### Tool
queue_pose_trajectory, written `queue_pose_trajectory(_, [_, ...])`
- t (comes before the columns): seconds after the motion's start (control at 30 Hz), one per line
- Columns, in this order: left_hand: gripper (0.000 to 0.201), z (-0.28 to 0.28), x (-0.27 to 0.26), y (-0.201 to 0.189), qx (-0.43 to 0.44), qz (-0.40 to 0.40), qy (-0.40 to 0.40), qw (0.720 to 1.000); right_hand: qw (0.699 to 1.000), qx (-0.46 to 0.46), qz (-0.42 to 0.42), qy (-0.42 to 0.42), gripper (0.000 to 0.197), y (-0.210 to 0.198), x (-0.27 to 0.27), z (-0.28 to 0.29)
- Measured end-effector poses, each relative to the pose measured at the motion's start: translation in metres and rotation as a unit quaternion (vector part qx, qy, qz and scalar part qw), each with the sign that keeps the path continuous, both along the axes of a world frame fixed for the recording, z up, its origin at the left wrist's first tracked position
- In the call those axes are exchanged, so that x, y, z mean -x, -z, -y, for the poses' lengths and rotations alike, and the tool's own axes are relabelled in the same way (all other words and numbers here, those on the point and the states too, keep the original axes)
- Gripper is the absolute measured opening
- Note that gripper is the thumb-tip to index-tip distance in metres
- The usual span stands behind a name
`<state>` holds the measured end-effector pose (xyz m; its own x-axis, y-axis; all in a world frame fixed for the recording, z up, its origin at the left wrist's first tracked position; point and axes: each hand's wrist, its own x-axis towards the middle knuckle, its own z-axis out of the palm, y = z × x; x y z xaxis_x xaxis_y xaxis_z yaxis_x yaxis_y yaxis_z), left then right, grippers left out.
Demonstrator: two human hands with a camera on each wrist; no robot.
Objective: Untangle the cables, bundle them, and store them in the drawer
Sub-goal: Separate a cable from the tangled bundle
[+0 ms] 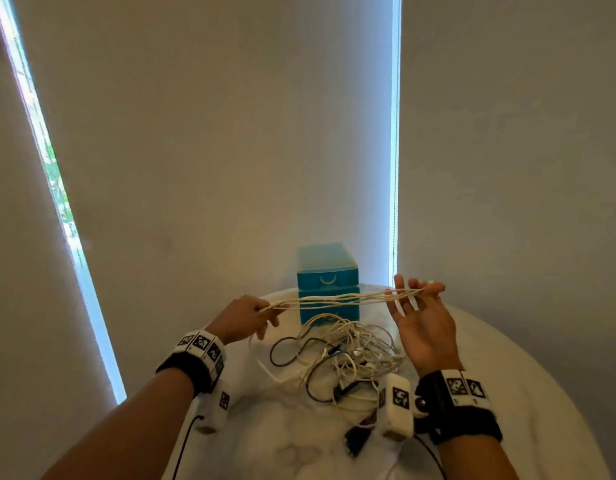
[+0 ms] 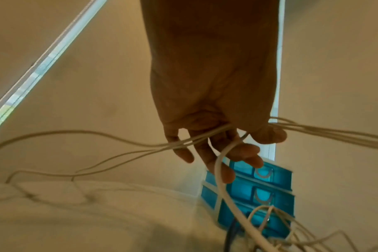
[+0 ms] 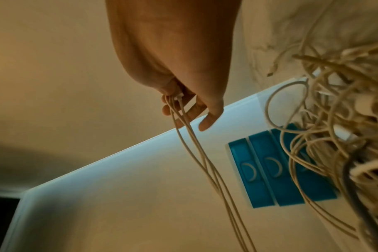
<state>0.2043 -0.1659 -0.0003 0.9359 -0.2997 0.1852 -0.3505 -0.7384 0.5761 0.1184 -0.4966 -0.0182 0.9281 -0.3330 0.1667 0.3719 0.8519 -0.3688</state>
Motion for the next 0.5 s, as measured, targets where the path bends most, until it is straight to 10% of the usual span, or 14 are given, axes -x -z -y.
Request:
queue_pose_trajectory(0.17, [0.041,0.005,0.005,-0.019,0.226,-0.096,-0.024,0.969,0.997,-0.017,0.04,-0.057,0.053,-0.017,-0.009,-0.017])
queue_pose_trajectory(0.33, [0.035,0.009,0.018,-0.055,0.276,-0.055,-0.048,0.958,0.964,0.262,-0.049,0.006,0.039,-0.053,-0.013,-0.023])
queue_pose_trajectory(0.5, [0.019,0.012,0.027,-0.086,0.205,0.101,-0.01,0.973,0.693,0.721,-0.005,0.008,0.042,-0.046,0.004,-0.078])
